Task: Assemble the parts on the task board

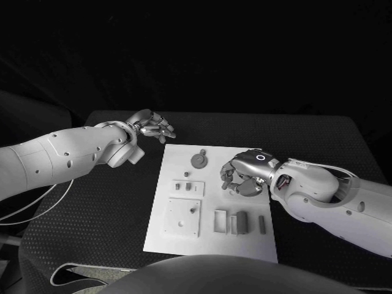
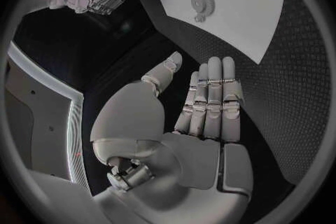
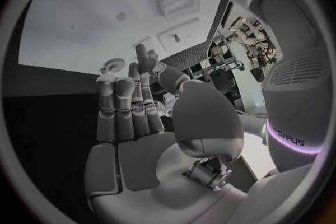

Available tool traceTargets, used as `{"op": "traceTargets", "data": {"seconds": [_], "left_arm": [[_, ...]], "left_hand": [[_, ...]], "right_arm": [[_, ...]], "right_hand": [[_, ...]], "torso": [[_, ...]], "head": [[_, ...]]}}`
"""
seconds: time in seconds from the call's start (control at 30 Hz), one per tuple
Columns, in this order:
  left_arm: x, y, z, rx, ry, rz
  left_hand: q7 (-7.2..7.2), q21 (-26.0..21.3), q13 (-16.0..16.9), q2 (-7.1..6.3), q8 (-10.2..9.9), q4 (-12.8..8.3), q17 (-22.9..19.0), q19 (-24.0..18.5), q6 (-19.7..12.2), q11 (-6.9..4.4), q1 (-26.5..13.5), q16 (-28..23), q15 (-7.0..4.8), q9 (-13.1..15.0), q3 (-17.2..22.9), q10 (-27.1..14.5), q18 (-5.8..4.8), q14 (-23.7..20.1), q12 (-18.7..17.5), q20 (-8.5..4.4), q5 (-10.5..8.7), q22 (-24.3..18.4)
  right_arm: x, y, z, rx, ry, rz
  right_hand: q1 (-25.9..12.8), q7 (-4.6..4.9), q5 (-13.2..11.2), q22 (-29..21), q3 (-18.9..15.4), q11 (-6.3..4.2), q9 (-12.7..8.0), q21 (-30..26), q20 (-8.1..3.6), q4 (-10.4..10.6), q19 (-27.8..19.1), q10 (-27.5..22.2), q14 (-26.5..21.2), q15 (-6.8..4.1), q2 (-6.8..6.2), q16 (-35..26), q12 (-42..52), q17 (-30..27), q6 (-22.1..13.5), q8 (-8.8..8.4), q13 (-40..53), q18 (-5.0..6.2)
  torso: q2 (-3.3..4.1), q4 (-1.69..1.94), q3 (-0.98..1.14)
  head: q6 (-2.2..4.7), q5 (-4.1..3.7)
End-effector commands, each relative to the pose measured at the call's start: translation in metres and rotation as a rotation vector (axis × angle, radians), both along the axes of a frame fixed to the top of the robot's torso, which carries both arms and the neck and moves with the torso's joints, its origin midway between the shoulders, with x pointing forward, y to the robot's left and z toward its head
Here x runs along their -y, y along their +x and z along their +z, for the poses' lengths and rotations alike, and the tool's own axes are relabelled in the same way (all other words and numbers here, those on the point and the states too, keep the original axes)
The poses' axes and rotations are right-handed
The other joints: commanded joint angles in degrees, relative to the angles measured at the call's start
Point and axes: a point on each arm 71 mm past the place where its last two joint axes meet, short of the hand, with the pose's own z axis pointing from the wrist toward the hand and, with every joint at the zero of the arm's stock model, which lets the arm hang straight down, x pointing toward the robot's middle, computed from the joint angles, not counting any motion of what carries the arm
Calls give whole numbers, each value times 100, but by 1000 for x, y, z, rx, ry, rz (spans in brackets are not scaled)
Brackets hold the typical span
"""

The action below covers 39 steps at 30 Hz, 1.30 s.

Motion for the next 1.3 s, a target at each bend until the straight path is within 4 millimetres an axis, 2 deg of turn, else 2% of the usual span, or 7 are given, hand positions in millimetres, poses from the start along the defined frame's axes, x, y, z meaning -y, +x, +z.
{"op": "traceTargets", "data": {"seconds": [0.03,0.23,0.37,0.5,0.87,1.03,1.3], "left_arm": [[3,0,0,-2,-10,-11],[4,1,0,-3,-9,-11],[9,2,0,-2,-12,-18],[12,3,0,-2,-13,-22],[17,4,-1,-4,-16,-30],[17,4,-1,-5,-16,-31],[16,4,-1,-5,-16,-29]], "left_hand": [[-6,-27,-10,25,-15,11,10,3,-43,-5,-20,-36,38,-4,-37,-54,59,2,-24,30,26,-8],[-7,-29,-10,25,-15,9,14,3,-44,-5,-18,-40,38,-4,-36,-55,60,2,-24,30,26,-7],[-7,-30,-11,24,-15,9,17,3,-43,-5,-18,-42,38,-3,-36,-55,60,2,-24,30,26,-7],[-7,-30,-11,24,-15,9,20,3,-43,-5,-18,-44,38,-3,-36,-55,60,3,-23,30,26,-7],[-7,-33,-12,24,-14,10,29,3,-43,-5,-20,-51,39,-3,-37,-56,60,4,-22,32,26,-7],[-7,-33,-12,25,-14,10,32,3,-43,-5,-21,-54,39,-3,-38,-57,60,4,-22,32,26,-6],[-7,-35,-13,23,-14,11,38,3,-44,-4,-23,-59,40,-3,-39,-58,60,5,-22,33,26,-6]], "right_arm": [[-16,-7,3,-16,21,35],[-47,-16,8,-32,53,104],[-79,-23,9,-40,72,167],[-102,-31,2,-60,72,207],[-131,-45,-28,-110,12,262],[-135,-49,-36,-129,-8,274],[-137,-53,-44,-136,-49,291]], "right_hand": [[-27,1,11,-3,34,-7,46,19,-19,4,35,37,26,-3,-11,-26,29,-10,53,44,0,480],[-27,1,11,-3,39,-7,46,18,-20,5,36,37,26,-4,-11,-29,27,-12,53,44,0,480],[-29,2,11,-4,43,-8,45,17,-21,6,36,36,25,-4,-8,-32,25,-13,51,42,0,480],[-31,3,11,-5,52,-7,44,14,-23,6,37,32,24,-4,-1,-37,20,-15,46,38,-1,480],[-45,11,11,-8,68,0,42,2,-24,4,28,14,11,2,16,-54,2,-21,26,26,-4,480],[-48,13,11,-9,72,2,42,-4,-24,2,23,9,4,4,21,-59,-3,-22,21,23,-5,480],[-56,15,11,-10,75,5,42,-9,-23,1,18,6,-1,7,29,-63,-8,-22,16,20,-5,480]], "torso": [[2,-2,3],[-2,8,-7],[4,10,2],[6,9,2],[4,18,-6],[7,30,-6],[3,11,-8]], "head": [[0,18],[0,49],[0,68],[0,93],[0,157],[0,181],[0,221]]}}
